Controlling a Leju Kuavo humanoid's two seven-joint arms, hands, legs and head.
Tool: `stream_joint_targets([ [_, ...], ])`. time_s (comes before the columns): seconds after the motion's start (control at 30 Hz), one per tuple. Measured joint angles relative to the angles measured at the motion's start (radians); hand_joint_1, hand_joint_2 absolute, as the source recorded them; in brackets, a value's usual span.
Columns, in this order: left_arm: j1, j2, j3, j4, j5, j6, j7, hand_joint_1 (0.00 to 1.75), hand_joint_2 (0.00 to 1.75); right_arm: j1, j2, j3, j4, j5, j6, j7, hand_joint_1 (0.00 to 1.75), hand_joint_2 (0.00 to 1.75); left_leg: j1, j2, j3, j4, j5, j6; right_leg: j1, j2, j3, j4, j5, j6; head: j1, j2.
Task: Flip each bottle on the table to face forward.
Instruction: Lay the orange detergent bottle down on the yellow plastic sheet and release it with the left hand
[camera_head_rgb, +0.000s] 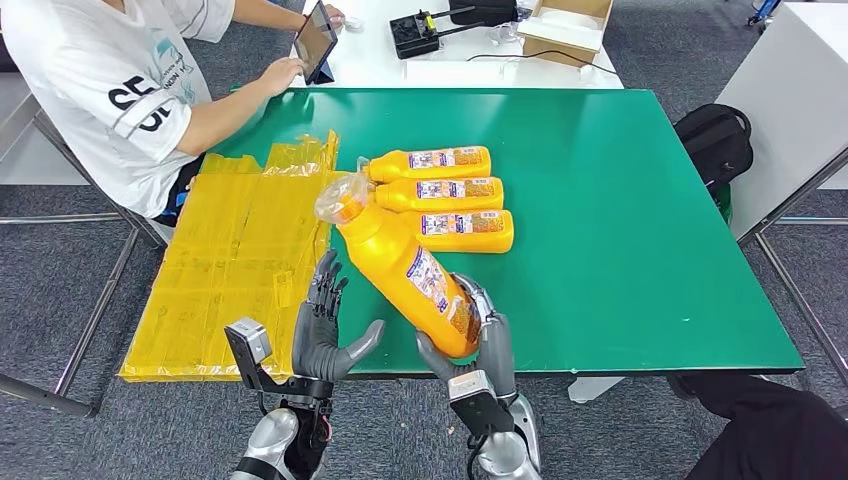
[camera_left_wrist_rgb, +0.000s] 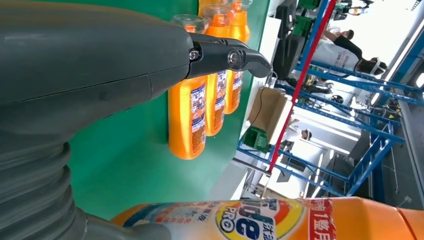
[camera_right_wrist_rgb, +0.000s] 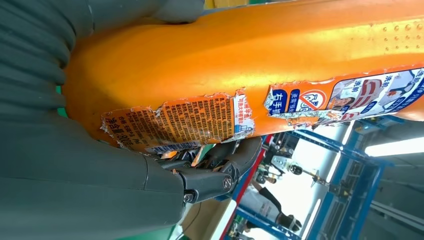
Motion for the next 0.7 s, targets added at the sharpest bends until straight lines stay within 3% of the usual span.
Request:
stream_joint_targets([
  [0.7,-0.002,0.000,0.009,0.022,0.020,-0.017,0.001,0.00,1.75,0.012,-0.008,-0.031,-0.038,0.007,-0.017,0.000,1.75,1.75,0.000,0.000,0.000,0.000,0.000,0.000,0.000,0.000,0.000,0.000,0.000,0.000,0.000,0.000],
])
